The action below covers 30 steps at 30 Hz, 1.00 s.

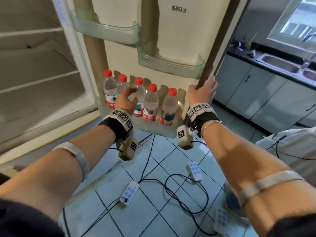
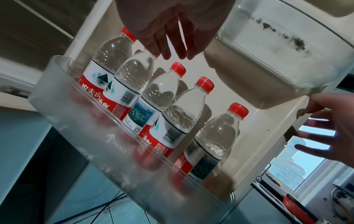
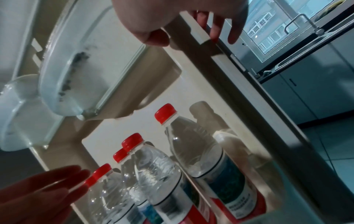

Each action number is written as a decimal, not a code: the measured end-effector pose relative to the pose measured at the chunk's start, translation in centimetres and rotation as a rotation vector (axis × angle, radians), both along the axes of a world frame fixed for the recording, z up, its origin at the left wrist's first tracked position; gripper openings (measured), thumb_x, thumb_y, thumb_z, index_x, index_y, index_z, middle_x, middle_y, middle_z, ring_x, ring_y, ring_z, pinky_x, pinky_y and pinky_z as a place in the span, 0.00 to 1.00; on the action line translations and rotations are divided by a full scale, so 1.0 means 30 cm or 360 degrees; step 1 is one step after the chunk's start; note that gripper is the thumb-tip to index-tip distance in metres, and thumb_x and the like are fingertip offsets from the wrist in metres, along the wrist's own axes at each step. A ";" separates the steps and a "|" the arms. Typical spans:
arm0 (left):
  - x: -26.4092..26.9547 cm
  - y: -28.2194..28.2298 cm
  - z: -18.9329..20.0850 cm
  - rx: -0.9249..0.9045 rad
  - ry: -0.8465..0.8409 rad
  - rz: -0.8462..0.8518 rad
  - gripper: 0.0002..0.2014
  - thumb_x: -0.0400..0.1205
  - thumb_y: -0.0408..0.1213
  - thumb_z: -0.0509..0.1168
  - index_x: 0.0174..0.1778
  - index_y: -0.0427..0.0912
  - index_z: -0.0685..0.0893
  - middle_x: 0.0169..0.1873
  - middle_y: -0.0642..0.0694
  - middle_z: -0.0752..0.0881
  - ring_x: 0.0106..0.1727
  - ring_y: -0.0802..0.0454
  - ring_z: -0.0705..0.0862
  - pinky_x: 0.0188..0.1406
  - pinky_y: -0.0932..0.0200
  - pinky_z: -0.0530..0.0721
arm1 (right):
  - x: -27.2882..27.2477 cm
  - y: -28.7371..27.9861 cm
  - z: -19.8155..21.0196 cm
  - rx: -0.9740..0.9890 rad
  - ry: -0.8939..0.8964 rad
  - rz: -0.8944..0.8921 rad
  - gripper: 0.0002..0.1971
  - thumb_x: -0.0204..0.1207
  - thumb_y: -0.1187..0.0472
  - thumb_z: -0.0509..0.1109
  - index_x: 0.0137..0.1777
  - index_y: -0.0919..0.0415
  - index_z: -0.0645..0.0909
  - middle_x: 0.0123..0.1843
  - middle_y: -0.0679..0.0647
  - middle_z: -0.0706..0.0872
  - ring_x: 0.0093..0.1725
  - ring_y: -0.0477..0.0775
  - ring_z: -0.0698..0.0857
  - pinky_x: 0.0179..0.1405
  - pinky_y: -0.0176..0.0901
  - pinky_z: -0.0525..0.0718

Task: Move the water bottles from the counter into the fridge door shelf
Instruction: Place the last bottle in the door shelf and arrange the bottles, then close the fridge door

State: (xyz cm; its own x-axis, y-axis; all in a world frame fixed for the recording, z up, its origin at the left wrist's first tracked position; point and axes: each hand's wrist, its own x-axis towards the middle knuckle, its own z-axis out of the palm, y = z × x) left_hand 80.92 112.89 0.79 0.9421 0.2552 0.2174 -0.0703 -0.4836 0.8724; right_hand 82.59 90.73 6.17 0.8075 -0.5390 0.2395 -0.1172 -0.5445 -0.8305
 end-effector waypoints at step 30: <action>-0.591 0.293 0.045 -0.0032 -0.0040 0.0387 0.15 0.77 0.27 0.61 0.59 0.38 0.82 0.60 0.41 0.86 0.64 0.47 0.82 0.65 0.60 0.75 | -0.593 0.251 0.054 0.0049 -0.0839 0.0603 0.31 0.75 0.64 0.62 0.76 0.42 0.61 0.76 0.60 0.61 0.73 0.52 0.68 0.59 0.28 0.80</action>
